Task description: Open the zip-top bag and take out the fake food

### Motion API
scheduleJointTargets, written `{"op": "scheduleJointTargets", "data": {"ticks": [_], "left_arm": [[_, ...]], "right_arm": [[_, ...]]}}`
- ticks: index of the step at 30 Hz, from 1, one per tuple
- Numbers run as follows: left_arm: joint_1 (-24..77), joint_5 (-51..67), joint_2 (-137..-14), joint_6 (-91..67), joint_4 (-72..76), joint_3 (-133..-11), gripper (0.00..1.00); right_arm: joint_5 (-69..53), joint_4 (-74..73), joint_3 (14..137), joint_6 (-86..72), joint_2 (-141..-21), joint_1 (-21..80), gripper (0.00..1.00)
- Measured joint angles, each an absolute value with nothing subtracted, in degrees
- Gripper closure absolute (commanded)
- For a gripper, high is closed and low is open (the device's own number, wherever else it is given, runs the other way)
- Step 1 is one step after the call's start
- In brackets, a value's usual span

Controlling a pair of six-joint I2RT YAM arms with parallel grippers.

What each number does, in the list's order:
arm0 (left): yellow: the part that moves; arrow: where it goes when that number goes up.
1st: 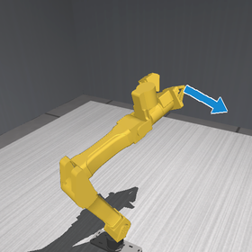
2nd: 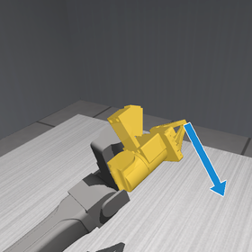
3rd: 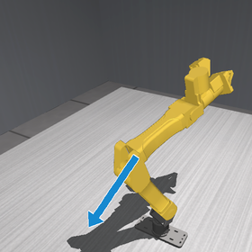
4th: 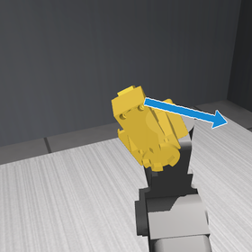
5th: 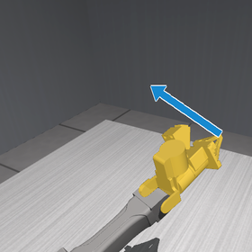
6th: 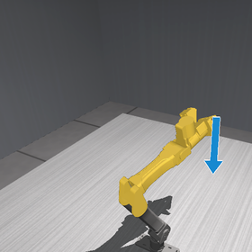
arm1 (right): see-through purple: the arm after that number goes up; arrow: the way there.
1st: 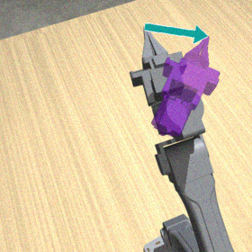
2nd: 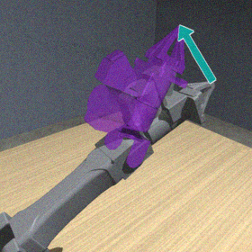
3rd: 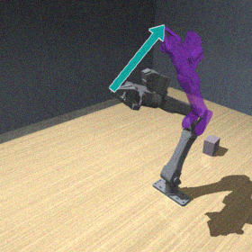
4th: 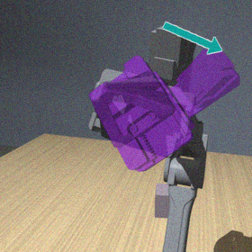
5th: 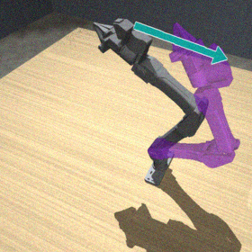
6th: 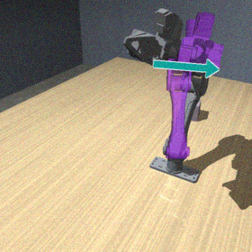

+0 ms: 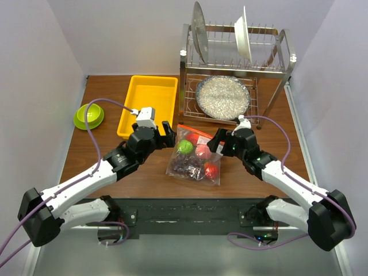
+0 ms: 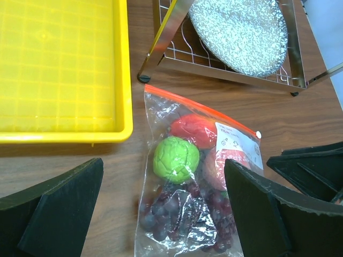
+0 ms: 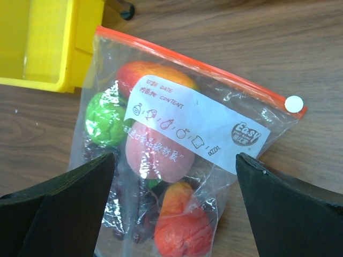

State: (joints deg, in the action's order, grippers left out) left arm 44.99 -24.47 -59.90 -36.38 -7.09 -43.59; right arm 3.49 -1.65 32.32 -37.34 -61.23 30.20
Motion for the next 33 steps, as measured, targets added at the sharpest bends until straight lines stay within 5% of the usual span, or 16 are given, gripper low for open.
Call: {"op": "scheduleJointTargets", "data": {"ticks": [7,25,33], "left_arm": [[44.99,-23.16,-60.34,-36.25,-6.11,-43.59,0.01],[44.99,-19.84,-85.21,-32.16,1.08,-56.38,0.32],[47.2,-17.74,-91.0,-29.69,2.94,-57.71,0.34]], "right_arm": [[3.4,-1.69,32.36,-37.1,-65.32,30.2,0.02],[8.64,-6.07,31.09,-37.87,-63.07,29.23,0.01],[7.51,-3.92,30.13,-38.57,-66.02,19.05,0.02]]}}
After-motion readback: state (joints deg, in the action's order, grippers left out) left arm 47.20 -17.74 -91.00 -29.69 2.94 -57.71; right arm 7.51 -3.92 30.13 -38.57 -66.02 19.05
